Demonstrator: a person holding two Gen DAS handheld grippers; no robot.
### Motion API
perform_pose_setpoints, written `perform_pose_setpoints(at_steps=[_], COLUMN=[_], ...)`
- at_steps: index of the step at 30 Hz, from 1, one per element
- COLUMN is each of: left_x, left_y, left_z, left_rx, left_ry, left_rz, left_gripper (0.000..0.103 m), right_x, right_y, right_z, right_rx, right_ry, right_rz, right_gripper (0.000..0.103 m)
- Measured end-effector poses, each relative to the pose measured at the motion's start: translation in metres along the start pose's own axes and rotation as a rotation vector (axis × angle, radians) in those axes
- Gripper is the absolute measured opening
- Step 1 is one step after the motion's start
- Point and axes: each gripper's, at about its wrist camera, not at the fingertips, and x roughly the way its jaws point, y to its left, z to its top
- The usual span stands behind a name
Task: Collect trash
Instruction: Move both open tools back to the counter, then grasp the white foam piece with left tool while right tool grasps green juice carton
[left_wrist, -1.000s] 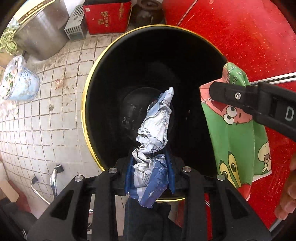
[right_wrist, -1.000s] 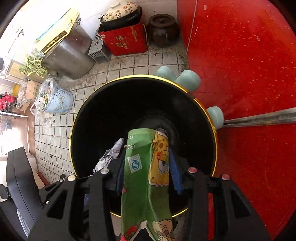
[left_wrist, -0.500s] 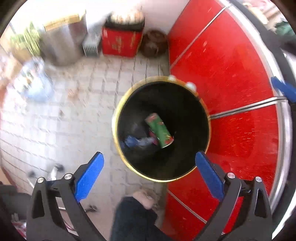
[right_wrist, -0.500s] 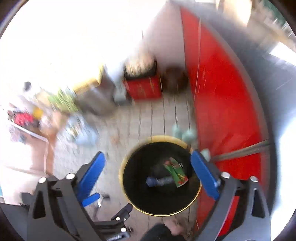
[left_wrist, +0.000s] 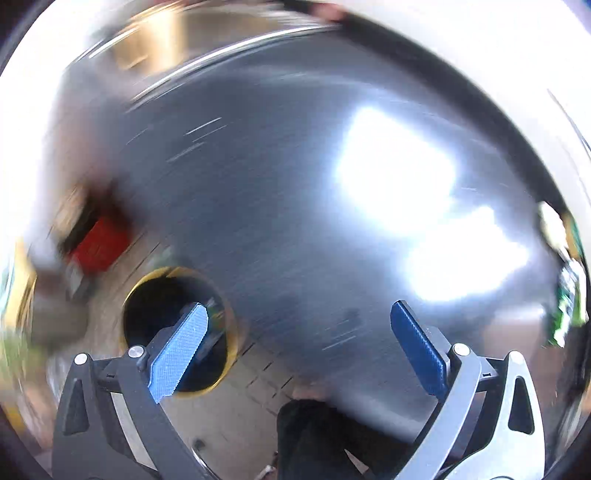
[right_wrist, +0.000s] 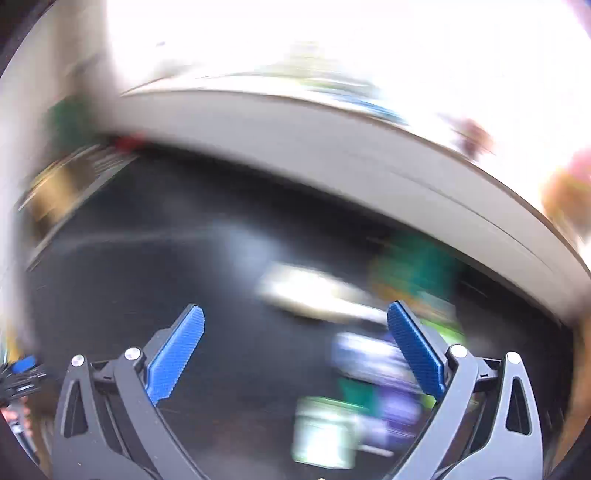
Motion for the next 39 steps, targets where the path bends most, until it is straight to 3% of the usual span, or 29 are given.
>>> perform_pose_setpoints(at_steps=[3,6,8,14,22,26,30,39], left_x=[0.008,0.021,0.027,0.037,0.08,0.107,0.122,0.124], left_y=[-0.062,-0.133,-0.169,-0.297,-0.414,-0.445,-0.456,-0.458], left_z=[0.028,0.052,0.062,0.076,0.098,0.099,0.099,0.097], left_rx=[0.163,0.338,0.444,0.787,1.07,1.192,1.236,1.385], left_ry=[0.013,0.072,0.092,0.11,0.152,0.224,0.282,0.255], left_rz=[-0.048,-0.133,-0.152,-0.174,-0.162,-0.161,-0.188,-0.206], left_gripper=[0.096,0.096,0.096,0.096,0.096,0.096,0.096,0.098], right_x=[-0.002,0.003,0.006,0.032,0.101,0.129,0.147,0.166], right_y=[-0.11,-0.158,-0.175,-0.171,-0.156,-0.155,-0.158,-0.152], right_z=[-0.029,-0.063,-0.081,-0.087,-0.048,-0.039,-0.036,-0.038], right_rx=[0.214,0.295,0.34,0.315,0.192,0.14,0.125,0.031], right_ry=[0.095,0.177,0.202,0.276,0.413,0.467,0.499,0.56], right_rz=[-0.115,-0.131,-0.106,0.027,0.115,0.111,0.124,0.059], right_gripper=[0.096,0.096,0.096,0.096,0.096,0.096,0.096,0.098])
